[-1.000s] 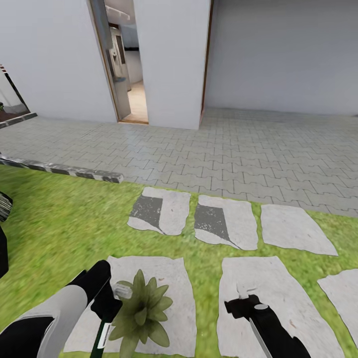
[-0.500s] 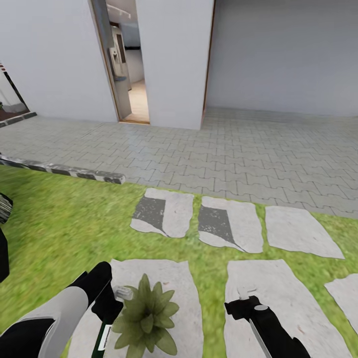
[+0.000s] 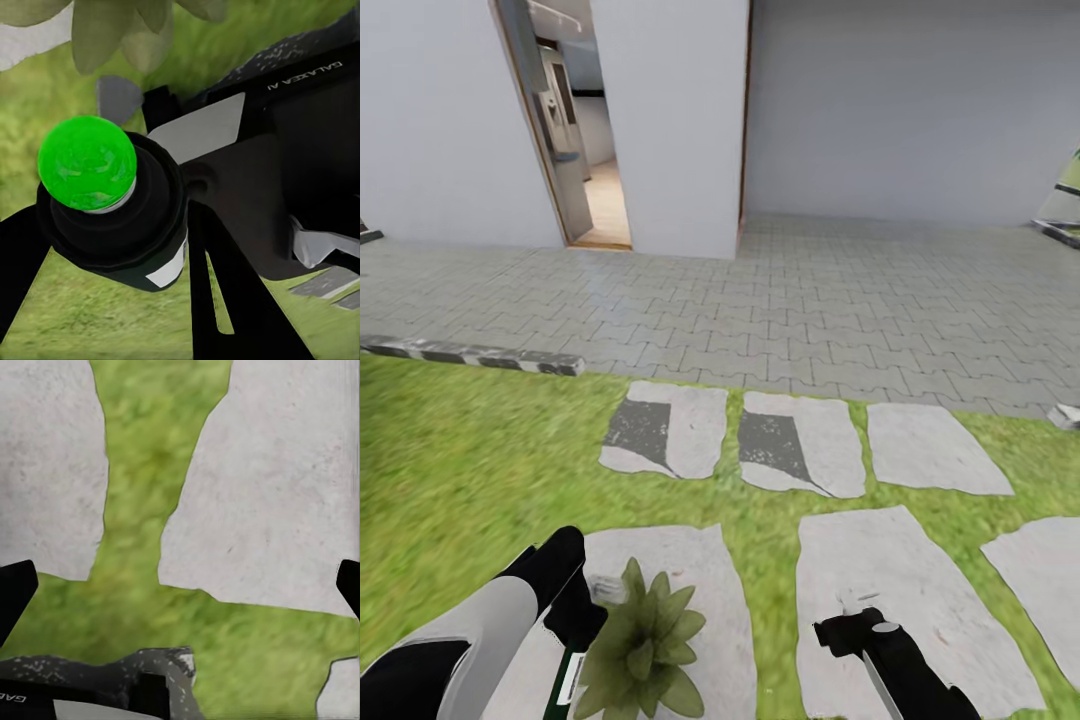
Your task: Pick up the pesticide atomizer in the garden and spray insectifuge to fully cover both potted plants in the garden.
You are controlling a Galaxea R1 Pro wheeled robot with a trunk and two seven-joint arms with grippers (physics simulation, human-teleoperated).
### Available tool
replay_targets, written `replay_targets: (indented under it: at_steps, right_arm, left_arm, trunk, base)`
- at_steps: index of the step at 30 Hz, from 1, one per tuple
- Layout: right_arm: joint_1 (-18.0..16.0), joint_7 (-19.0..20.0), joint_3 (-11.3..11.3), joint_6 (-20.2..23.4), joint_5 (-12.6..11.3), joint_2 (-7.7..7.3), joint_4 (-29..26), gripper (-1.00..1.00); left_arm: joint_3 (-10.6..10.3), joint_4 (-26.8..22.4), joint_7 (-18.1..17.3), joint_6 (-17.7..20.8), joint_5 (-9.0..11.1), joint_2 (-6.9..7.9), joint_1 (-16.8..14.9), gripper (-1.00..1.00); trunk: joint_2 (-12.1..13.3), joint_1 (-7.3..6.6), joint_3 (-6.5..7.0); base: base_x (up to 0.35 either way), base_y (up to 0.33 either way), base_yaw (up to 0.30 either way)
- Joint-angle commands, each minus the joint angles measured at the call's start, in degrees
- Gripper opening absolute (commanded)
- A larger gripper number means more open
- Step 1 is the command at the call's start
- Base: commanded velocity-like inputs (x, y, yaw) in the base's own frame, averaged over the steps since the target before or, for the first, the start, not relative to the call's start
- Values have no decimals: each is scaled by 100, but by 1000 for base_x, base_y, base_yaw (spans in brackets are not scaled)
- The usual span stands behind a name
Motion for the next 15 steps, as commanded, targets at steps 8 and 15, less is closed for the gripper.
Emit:
replay_targets:
  at_steps: [8,15]
  right_arm:
    - [-4,28,11,33,46,-4,-8,100]
    - [-4,28,11,33,46,-4,21,100]
  left_arm:
    - [-3,9,-57,22,-67,-9,279,-100]
    - [-3,25,-58,22,-65,-1,352,-100]
  trunk:
    - [-3,0,-5]
    - [-3,0,-5]
  base:
    - [0,0,-132]
    - [0,0,-2]
